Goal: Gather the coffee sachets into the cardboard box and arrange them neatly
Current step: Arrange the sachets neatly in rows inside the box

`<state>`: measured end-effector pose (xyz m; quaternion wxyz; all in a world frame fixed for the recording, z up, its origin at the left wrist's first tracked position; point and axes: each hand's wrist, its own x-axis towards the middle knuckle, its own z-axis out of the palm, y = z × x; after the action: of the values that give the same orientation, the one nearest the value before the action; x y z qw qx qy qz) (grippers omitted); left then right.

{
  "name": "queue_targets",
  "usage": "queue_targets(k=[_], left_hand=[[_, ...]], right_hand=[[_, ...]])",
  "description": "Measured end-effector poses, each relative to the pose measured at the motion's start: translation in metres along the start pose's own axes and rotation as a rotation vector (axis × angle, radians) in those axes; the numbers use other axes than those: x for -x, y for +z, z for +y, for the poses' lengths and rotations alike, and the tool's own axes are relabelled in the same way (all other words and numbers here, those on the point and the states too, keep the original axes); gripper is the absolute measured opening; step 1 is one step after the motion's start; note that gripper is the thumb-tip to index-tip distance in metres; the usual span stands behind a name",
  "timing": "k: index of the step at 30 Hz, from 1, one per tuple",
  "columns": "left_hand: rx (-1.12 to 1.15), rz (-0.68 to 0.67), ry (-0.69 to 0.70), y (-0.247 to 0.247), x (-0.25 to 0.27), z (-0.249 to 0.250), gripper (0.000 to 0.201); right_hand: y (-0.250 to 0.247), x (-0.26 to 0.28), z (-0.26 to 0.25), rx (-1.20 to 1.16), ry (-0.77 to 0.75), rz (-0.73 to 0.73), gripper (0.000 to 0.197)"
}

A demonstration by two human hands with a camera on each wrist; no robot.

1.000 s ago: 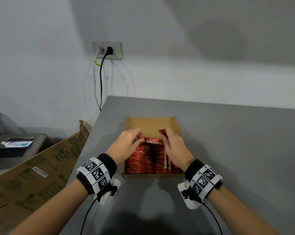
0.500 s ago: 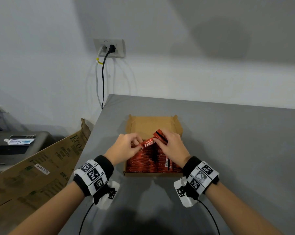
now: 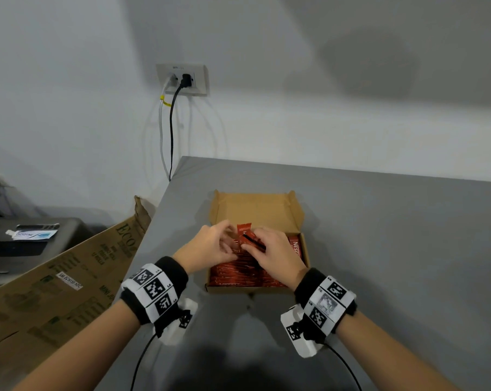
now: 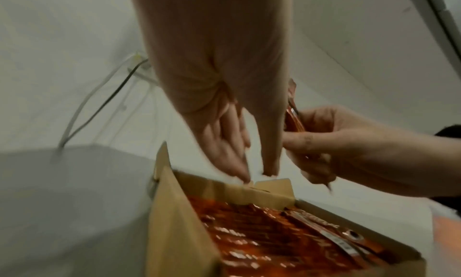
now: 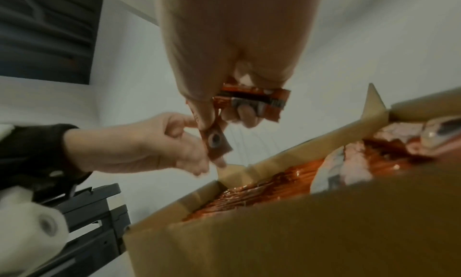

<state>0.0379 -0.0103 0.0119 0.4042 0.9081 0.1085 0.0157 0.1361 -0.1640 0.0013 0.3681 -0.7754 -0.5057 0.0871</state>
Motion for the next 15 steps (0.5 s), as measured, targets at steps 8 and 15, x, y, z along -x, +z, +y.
queue_targets(k=[8,15], left_hand=[[-0.018,0.044,-0.004,-0.012,0.013,-0.005,0.01],[0.034,0.053,0.045,-0.016,0.032,-0.003,0.004]], right_hand=[[0.0,0.003,-0.011,0.313,0.061,-0.431,0.036],[-0.005,-0.002,-0.022,0.277,0.043,-0.476,0.033]])
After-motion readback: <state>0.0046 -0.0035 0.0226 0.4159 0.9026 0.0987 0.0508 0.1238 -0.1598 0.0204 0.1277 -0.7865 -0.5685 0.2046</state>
